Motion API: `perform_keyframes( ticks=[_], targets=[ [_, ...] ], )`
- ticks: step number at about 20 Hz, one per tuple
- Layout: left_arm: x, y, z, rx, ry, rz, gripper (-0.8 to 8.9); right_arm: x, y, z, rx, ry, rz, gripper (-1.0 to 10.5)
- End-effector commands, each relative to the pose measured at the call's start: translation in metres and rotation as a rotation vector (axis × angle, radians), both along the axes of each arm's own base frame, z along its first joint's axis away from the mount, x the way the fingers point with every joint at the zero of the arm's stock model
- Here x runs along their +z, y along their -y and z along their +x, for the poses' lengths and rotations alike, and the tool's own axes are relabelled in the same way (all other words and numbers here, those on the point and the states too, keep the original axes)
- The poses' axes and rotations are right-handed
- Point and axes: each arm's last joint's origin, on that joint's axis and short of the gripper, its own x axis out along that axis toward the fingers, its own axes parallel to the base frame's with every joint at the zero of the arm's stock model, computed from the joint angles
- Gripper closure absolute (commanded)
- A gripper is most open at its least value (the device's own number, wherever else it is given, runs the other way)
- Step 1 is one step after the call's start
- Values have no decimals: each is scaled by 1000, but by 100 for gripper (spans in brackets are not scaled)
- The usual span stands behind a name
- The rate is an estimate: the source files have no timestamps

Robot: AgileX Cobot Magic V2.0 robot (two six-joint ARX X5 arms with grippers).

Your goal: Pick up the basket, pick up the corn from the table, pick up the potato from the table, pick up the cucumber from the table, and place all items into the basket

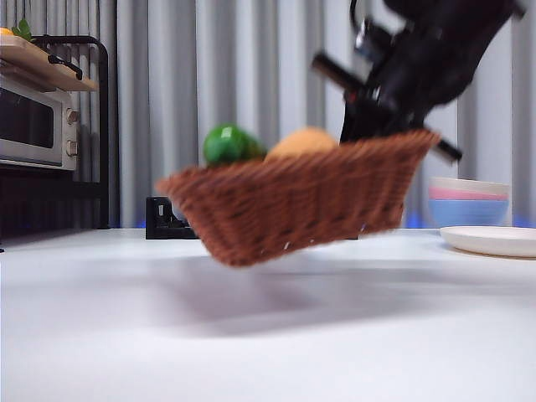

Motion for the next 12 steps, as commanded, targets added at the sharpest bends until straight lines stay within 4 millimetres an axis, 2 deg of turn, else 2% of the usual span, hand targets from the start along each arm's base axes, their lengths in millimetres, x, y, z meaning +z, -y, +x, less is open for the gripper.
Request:
perform_keyframes(
  ticks=[1,5,7,10,12],
  targets=[
    [6,-8,-10,-2,31,-8,155,-17,-5,11,-76,-63,42,963],
    [15,-25,-26,68,85,17,155,-47,-13,25,-255,-85,-25,963],
    [15,-30,-30,96,84,49,155,-56,-16,27,-308,-79,-55,963],
    [10,-32,-32,102,59,97,155,-62,-19,27,-310,-84,-91,963],
    [10,-32,-32,105,58,112,156,-62,-18,26,-300,-85,-105,888]
  ],
)
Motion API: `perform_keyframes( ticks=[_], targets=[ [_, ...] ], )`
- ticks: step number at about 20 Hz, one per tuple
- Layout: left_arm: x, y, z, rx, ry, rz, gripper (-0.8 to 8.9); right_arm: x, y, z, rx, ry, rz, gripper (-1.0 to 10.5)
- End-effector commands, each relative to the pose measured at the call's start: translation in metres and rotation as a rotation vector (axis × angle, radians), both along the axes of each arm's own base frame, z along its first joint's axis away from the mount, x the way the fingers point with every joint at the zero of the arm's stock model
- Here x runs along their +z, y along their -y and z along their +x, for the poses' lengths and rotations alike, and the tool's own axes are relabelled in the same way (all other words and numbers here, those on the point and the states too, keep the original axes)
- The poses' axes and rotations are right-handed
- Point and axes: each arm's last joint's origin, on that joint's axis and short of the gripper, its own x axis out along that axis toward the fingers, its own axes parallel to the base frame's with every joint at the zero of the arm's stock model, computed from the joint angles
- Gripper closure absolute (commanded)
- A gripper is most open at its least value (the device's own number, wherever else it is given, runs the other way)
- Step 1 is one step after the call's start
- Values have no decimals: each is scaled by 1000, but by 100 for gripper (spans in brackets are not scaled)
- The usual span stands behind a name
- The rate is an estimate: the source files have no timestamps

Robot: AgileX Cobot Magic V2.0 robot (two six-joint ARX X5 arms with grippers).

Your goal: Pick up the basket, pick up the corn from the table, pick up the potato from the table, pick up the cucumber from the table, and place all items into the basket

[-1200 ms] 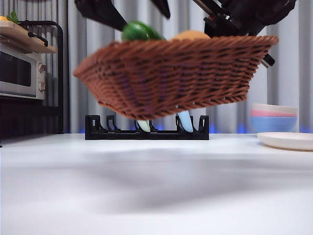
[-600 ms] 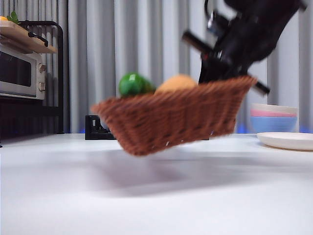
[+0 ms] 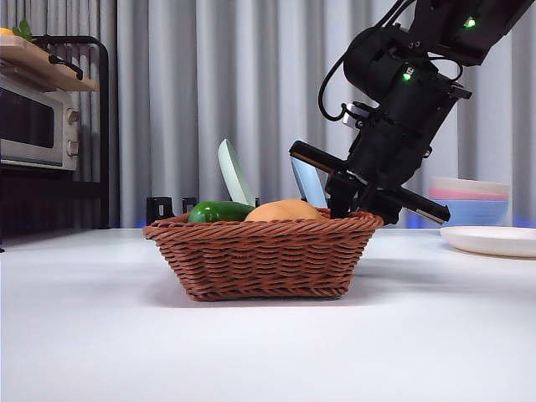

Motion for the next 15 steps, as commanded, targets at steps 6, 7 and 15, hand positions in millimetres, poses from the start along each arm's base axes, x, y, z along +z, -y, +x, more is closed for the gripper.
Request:
perform_keyframes(
  ticks=[6,7,15],
  targets=[
    [0,-1,2,41,50,73,158,17,15,-4,28,38,-56,501],
    [0,-2,2,63,57,84,158,30,19,-8,48,74,-63,502],
    [-50,-2,31,189,-1,262,822,142,58,-85,227,394,-155,802]
  ],
)
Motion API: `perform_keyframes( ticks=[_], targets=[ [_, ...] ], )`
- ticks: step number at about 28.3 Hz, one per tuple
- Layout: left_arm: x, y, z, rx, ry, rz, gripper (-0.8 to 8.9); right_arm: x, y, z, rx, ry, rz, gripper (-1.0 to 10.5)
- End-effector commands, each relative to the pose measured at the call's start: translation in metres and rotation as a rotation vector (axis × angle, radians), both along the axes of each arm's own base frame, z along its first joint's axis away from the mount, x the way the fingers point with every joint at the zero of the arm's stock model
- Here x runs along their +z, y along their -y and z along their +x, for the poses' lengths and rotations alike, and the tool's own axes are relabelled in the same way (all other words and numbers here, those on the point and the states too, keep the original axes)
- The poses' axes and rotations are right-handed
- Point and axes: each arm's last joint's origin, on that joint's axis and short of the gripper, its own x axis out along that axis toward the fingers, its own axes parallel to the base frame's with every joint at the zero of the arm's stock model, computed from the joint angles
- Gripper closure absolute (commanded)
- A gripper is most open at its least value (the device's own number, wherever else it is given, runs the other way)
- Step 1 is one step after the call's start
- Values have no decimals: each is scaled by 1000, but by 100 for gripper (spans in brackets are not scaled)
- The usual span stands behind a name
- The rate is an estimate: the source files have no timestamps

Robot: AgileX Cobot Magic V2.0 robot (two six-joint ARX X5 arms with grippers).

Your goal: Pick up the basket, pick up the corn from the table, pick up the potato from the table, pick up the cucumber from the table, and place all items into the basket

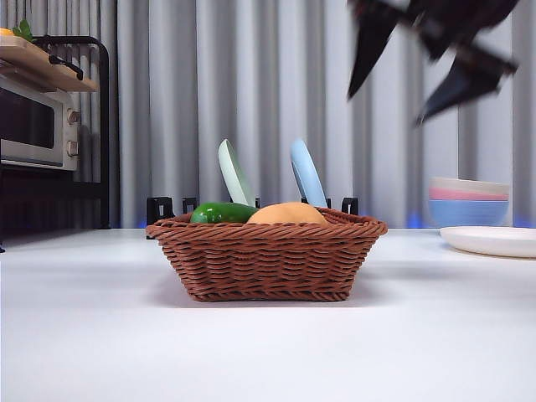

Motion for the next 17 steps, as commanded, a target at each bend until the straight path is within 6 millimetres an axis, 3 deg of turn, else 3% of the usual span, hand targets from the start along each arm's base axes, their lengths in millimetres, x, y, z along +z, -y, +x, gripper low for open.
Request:
perform_keyframes(
  ticks=[1,2,10,14,17],
  targets=[
    [-25,-1,13,29,-30,48,822,17,10,-20,60,80,-69,919],
    [-33,-1,16,37,-29,46,822,21,13,-26,66,94,-75,973],
    [-101,-9,18,2,67,-63,822,34,28,-59,87,116,-99,955],
    [-128,-20,3,2,58,-82,822,21,29,-70,56,187,-106,955],
    [-143,-30,-14,11,54,-101,822,0,32,-84,6,246,-129,955]
  ],
)
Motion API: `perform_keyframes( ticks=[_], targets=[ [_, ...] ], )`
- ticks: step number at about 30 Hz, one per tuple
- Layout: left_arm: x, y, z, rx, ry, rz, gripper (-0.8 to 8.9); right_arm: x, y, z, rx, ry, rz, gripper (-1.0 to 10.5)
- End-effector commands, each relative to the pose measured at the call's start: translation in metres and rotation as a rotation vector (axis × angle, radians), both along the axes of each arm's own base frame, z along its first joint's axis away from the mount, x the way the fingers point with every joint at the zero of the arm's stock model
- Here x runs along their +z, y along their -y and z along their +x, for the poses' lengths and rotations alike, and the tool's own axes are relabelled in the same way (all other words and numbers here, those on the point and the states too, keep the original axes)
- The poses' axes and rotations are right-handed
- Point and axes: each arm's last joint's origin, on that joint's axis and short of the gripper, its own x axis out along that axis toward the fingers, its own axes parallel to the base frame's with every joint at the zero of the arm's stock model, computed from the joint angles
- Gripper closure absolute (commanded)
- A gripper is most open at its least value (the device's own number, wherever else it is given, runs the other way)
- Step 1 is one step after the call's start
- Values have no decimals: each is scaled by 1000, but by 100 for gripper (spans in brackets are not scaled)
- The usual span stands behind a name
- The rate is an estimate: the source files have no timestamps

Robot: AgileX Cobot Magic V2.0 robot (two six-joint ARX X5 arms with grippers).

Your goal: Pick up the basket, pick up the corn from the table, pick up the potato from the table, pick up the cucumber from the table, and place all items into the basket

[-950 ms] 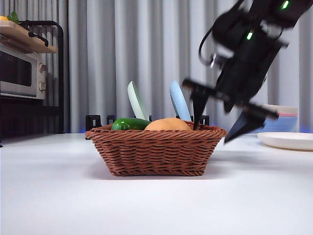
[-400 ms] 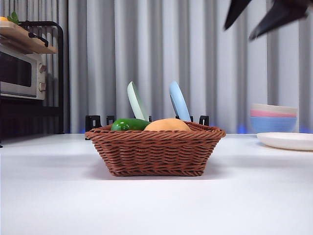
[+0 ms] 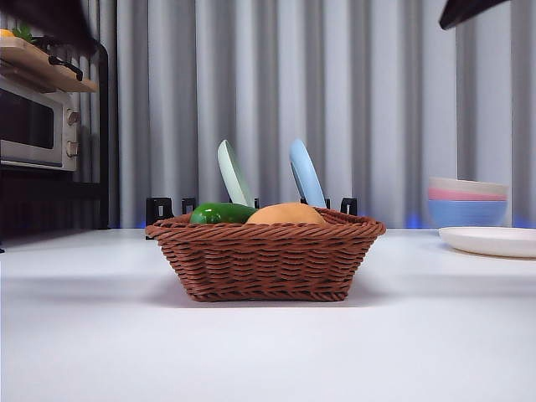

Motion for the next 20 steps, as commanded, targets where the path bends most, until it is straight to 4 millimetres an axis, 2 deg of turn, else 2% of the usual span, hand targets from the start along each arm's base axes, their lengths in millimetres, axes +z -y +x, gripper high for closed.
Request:
perform_keyframes(
  ticks=[1,5,8,13,20],
  targets=[
    [-11,-10,-17,13,11,-45,822,-28,3,-13,-32,33,-27,955],
    [-30,-24,-40,-3,25,-89,822,-62,10,-33,-21,82,18,955],
    [-42,-32,-55,-23,54,-117,821,-78,14,-41,-33,68,46,952],
    [-43,-35,-60,-16,54,-110,817,-79,18,-40,-179,78,46,946],
    [-44,-35,-59,-21,48,-110,817,-79,19,-40,-182,78,46,946]
  ],
)
